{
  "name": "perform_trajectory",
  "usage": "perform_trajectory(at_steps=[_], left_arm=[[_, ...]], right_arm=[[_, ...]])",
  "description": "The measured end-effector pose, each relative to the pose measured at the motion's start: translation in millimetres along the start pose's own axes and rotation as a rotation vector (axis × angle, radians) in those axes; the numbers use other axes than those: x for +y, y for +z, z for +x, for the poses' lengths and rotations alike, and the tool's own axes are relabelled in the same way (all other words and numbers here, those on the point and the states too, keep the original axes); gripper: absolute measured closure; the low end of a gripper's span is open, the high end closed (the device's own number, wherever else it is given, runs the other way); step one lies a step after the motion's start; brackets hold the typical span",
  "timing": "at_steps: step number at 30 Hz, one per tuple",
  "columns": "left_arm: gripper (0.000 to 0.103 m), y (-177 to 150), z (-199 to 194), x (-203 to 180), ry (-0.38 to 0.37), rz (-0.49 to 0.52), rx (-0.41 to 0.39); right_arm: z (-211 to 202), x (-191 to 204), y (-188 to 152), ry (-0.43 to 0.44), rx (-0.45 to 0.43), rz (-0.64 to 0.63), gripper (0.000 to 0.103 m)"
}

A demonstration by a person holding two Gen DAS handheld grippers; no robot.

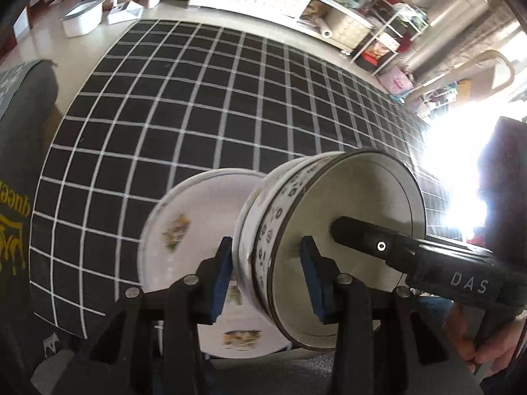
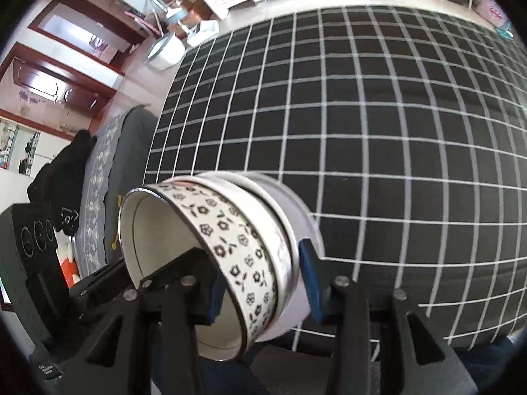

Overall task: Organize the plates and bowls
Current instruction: 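Lift and carry the bowl stack over the cartoon-print plate stack, then lower the bowl stack onto the plates and open both grippers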

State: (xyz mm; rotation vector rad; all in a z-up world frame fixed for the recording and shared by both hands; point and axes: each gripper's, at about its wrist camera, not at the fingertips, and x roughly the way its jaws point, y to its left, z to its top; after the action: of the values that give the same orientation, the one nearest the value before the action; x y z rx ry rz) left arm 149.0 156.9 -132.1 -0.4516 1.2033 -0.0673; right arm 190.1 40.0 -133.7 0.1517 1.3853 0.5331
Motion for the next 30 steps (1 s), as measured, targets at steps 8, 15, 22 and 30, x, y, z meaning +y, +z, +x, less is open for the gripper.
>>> perform_trajectory(at_steps=[8, 15, 22, 30], left_arm=[[0.065, -10, 5, 21, 0.007, -0.042, 0.019], [0.065, -18, 12, 26, -0.003, -0.050, 0.030], [0.065, -22, 13, 32, 0.001, -0.059, 0.036], [0.065, -26, 11, 37, -0.006, -0.060, 0.030]], right_arm=[[22, 6, 0, -0.008, 0.052, -0.012, 0.058], [27, 6, -2, -0.025, 0.059, -0.007, 0.058], [34, 5, -5, -0.024, 0.076, -0.004, 0.059], [35, 5, -7, -0.022, 0.068, -0.027, 0.060]])
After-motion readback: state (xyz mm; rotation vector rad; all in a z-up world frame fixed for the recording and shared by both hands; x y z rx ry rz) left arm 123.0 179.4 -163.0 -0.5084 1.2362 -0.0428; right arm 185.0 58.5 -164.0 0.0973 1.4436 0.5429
